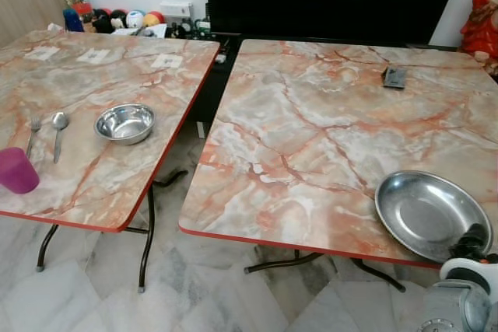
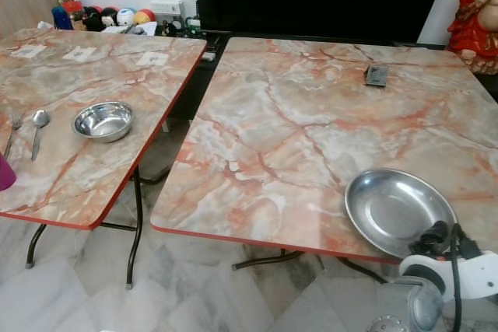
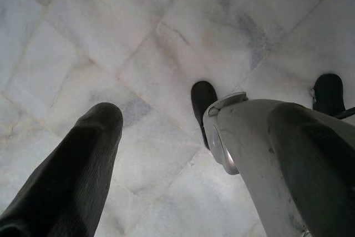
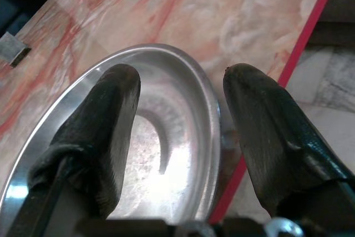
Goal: Setting the table
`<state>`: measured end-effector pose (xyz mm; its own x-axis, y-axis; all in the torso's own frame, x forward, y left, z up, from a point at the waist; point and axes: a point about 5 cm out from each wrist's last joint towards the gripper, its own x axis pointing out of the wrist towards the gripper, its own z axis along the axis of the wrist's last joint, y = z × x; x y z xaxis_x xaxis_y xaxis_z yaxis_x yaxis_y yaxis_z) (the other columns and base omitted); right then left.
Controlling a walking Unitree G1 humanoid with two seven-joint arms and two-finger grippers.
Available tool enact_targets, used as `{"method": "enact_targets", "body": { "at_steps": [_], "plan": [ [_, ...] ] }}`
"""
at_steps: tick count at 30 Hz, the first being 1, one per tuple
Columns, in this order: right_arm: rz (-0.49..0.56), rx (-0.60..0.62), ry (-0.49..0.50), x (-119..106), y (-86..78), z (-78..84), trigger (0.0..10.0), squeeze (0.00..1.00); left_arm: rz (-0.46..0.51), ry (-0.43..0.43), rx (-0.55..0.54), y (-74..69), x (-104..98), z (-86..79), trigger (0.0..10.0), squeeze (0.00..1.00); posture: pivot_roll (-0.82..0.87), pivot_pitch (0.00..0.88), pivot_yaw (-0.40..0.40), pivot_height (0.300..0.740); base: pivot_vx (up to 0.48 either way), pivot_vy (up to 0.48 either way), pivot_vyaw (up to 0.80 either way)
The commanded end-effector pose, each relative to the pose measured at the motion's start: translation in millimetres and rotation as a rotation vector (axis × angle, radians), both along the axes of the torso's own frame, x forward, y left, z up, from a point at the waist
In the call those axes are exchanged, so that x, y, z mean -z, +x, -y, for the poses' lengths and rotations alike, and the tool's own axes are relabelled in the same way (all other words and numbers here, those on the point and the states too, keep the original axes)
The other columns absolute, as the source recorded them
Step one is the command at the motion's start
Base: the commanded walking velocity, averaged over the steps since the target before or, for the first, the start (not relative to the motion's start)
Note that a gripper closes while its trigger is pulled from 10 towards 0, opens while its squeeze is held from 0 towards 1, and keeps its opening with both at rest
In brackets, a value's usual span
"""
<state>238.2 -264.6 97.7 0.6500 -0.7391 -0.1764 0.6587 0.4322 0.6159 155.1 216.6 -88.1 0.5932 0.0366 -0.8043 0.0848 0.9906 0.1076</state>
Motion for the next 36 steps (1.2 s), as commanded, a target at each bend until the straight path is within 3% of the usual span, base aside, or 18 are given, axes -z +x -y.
{"method": "enact_targets", "body": {
  "at_steps": [1,8,11,16,18,22,27,32,36],
  "plan": [
    [-0.005,0.013,-0.005,0,-4.2,-0.9,10.0,0.00,-0.030,0.005,0.013,-6.2,3,0.5,10.0,0.00,-0.02,0.087,-0.013,0.740,0.000,0.000,0.00],
    [-0.014,-0.012,-0.027,-3,-2.5,-5.2,10.0,0.00,-0.030,0.004,0.013,-6.2,3,1.5,10.0,0.00,-0.02,0.086,-0.014,0.740,0.000,0.000,0.00],
    [-0.023,-0.116,-0.199,-15,3.8,-15.2,10.0,0.00,-0.032,0.005,0.014,-6.8,4,2.1,10.0,0.00,-0.02,0.084,-0.010,0.740,0.000,0.000,0.00],
    [-0.042,-0.231,-0.309,-18,11.4,-26.3,10.0,0.00,-0.033,0.006,0.013,-6.6,4,3.2,10.0,0.00,-0.03,0.082,-0.012,0.740,0.000,0.000,0.00],
    [-0.046,-0.387,-0.460,-23,22.5,-37.5,10.0,0.00,-0.028,0.007,0.003,-6.4,4,3.6,10.0,0.00,-0.03,0.079,-0.013,0.740,0.000,0.000,0.00],
    [-0.024,-0.531,-0.589,-32,36.5,-46.8,10.0,0.00,-0.026,0.014,-0.010,-6.6,3,1.5,10.0,0.00,-0.04,0.073,-0.017,0.740,0.000,0.000,0.00],
    [-0.058,-0.628,-0.605,-23,53.5,-56.2,10.0,0.00,-0.026,0.045,-0.027,-8.9,2,-8.6,10.0,0.00,-0.02,0.064,-0.023,0.740,0.000,0.000,0.00],
    [-0.050,-0.636,-0.599,-23,58.4,-61.7,10.0,0.00,-0.009,0.055,-0.074,-9.7,0,-17.3,10.0,0.00,-0.01,0.065,-0.019,0.740,0.000,0.000,0.00],
    [-0.019,-0.679,-0.595,-26,64.4,-65.4,10.0,0.00,0.009,0.049,-0.222,-13.2,-2,-32.5,10.0,0.00,-0.01,0.074,-0.014,0.740,0.000,0.000,0.00]
  ]
}}
